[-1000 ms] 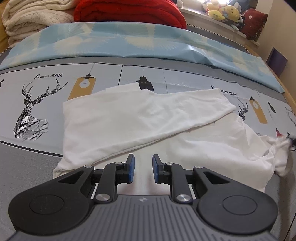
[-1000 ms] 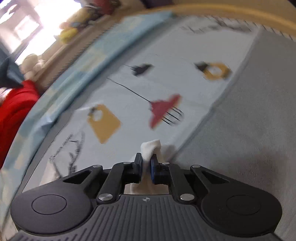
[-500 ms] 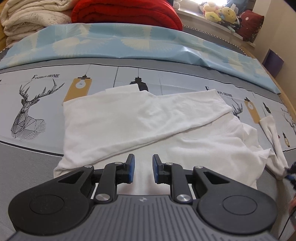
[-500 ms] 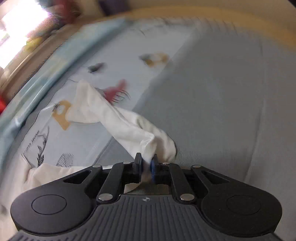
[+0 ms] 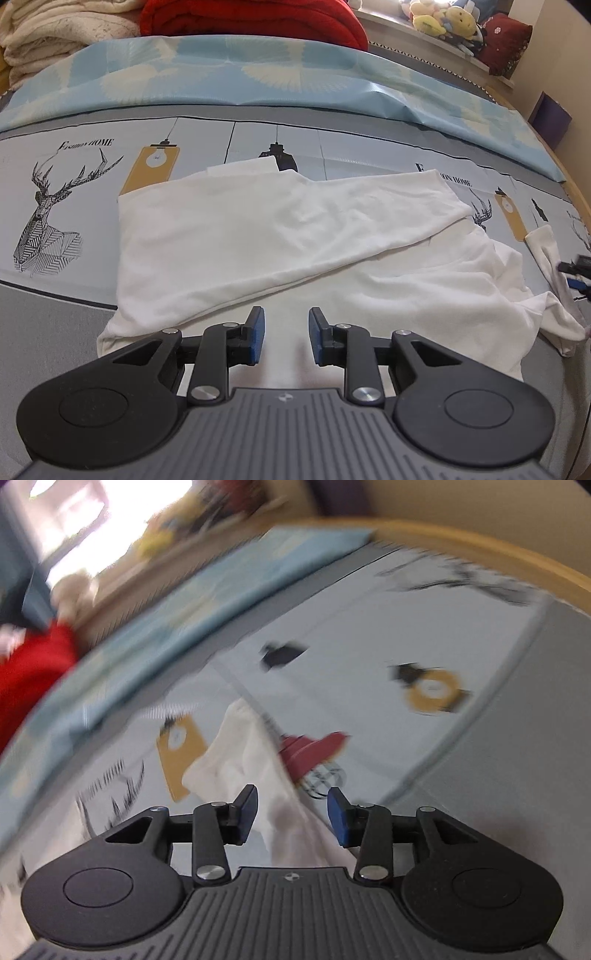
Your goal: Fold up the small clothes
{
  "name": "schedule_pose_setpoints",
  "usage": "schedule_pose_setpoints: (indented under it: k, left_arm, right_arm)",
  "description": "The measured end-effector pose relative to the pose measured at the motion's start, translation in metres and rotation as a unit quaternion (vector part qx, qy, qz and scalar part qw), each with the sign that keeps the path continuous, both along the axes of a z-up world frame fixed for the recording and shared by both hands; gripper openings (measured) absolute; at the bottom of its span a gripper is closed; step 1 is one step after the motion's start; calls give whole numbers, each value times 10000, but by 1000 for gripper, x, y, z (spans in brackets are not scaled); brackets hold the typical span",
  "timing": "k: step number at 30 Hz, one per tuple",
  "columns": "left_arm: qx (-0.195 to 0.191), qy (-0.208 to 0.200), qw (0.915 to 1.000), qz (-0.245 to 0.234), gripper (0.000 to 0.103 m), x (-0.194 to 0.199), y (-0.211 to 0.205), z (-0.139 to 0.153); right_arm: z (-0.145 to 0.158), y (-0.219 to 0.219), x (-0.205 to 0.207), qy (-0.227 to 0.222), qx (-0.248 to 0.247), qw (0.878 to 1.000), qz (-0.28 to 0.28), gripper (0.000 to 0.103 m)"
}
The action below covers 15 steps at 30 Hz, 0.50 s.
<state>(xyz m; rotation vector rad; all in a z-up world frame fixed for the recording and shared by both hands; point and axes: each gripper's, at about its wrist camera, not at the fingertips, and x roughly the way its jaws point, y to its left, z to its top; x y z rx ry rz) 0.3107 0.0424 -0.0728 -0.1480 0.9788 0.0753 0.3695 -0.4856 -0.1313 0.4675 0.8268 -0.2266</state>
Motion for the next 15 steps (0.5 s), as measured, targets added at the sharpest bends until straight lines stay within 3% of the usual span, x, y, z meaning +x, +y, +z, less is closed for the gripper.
schedule_pose_setpoints:
  k: [7, 8, 9, 10, 13, 15]
  left_arm:
    - [45, 63, 9999, -128, 28, 6, -7, -6]
    - [43, 53, 9999, -145, 28, 6, -7, -6]
    - [55, 46, 9998, -158, 28, 6, -8, -6]
    - [76, 46, 9998, -163, 28, 7, -8, -7]
    - [94, 49, 9998, -143, 28, 7, -8, -8]
    - [117, 48, 9998, -136, 28, 6, -8, -8]
  right_arm:
    - [-15, 5, 69, 489, -410, 9959, 637, 43]
    - [-14, 5, 76, 578, -488, 9946, 715, 32]
    - [-11, 5, 80, 615, -542, 9933, 809, 5]
    - [-7, 5, 83, 617, -551, 9922, 933, 6]
    - [23, -11, 85, 141, -469, 9952, 846, 5]
    - [59, -40, 62, -833, -222, 9963, 3, 5]
